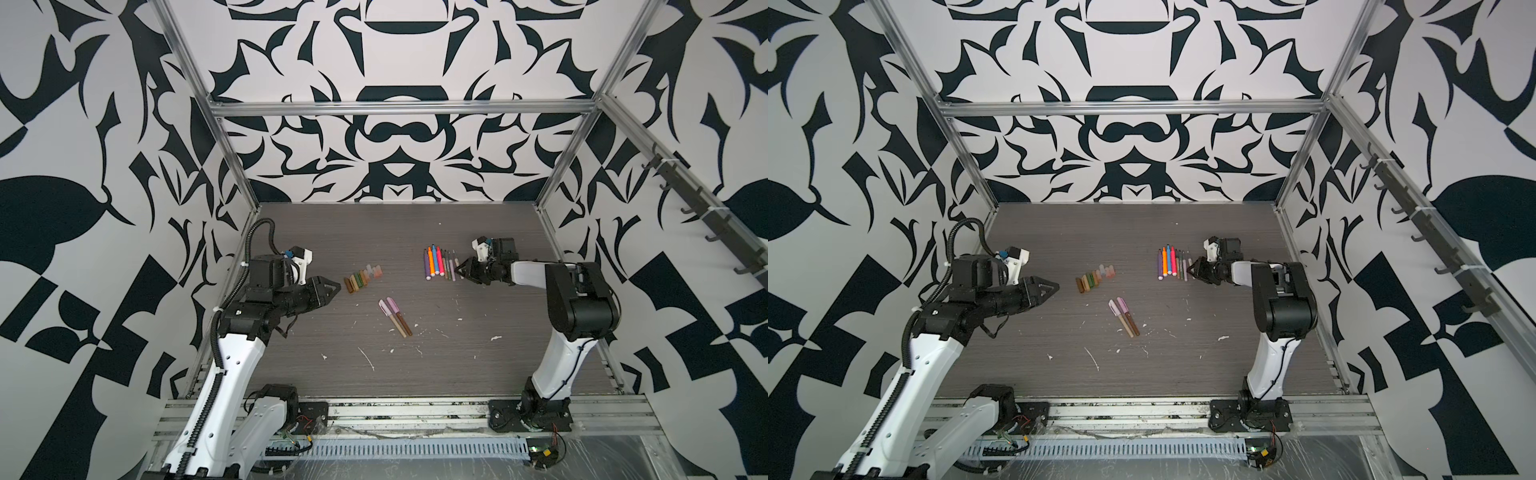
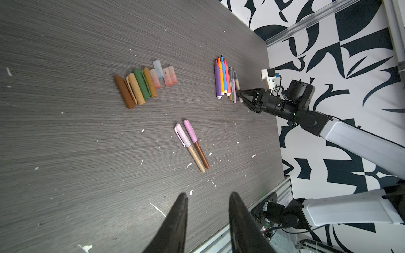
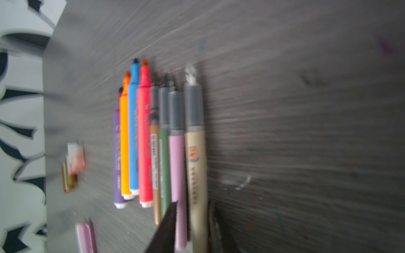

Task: Open the pen caps
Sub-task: 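Lay the uncapped pen beside the marker bundle and open the right gripper, then move the right gripper to the light-pink-capped pen and grasp it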

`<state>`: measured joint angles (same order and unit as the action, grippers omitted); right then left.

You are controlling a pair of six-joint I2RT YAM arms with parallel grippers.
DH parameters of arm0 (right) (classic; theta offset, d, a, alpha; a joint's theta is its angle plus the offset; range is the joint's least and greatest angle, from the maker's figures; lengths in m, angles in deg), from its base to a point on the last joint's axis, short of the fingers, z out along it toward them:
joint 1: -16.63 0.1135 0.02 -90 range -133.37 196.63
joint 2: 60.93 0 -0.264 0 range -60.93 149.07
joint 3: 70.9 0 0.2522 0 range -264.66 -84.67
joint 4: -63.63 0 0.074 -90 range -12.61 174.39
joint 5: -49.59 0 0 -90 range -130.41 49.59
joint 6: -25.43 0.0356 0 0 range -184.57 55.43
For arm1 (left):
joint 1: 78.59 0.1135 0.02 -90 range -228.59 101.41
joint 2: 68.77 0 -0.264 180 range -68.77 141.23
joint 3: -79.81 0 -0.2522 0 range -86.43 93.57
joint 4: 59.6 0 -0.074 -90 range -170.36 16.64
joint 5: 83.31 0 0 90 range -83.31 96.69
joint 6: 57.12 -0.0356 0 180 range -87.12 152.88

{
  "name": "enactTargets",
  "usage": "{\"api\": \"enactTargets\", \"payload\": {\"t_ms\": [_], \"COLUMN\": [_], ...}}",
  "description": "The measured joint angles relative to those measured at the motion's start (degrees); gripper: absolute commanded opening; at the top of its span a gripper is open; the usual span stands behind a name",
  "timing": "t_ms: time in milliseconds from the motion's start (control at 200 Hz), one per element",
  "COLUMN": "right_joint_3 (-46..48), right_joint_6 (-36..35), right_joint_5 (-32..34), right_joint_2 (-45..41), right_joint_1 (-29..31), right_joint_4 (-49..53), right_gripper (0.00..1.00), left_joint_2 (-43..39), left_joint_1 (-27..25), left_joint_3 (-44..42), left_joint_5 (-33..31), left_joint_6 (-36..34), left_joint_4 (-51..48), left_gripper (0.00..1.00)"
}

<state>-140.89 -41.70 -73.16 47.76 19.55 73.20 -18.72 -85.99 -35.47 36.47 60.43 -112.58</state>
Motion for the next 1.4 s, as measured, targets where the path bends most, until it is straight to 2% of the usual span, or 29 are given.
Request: {"api": "enactTargets", "payload": {"t_ms": [920, 1090, 1165, 1230, 1400], "right_joint_3": [0.9, 4.0, 4.5, 4.5, 5.4], "right_joint_6": [-0.3, 0.4, 0.3, 0.0, -0.1], "right_joint_5": [-0.1, 3.5, 6.0, 8.1, 14.3], "right_joint_2": [-0.6, -7.4, -12.8, -16.7, -18.9], "right_joint_1": [0.0, 1.1, 3.7, 8.6, 30.4], "right_joint_4": [-1.7, 2.9, 6.0, 7.6, 9.1], "right_gripper": [0.38, 0.37, 0.35, 0.32, 0.20], "left_joint_2": [0.0, 0.0, 0.0, 0.0, -0.1], "left_joint_1": [0.3, 0.3, 0.4, 0.5, 0.9], "left_joint_3": [0.0, 0.0, 0.0, 0.0, -0.1], "left_joint_5": [-0.1, -0.1, -0.1, 0.0, -0.1], "left_joint_6": [0.0, 0.0, 0.0, 0.0, 0.0], "left_joint_4": [0.4, 0.4, 0.4, 0.4, 0.5], "left_gripper": [0.35, 0.35, 0.35, 0.35, 0.35]}}
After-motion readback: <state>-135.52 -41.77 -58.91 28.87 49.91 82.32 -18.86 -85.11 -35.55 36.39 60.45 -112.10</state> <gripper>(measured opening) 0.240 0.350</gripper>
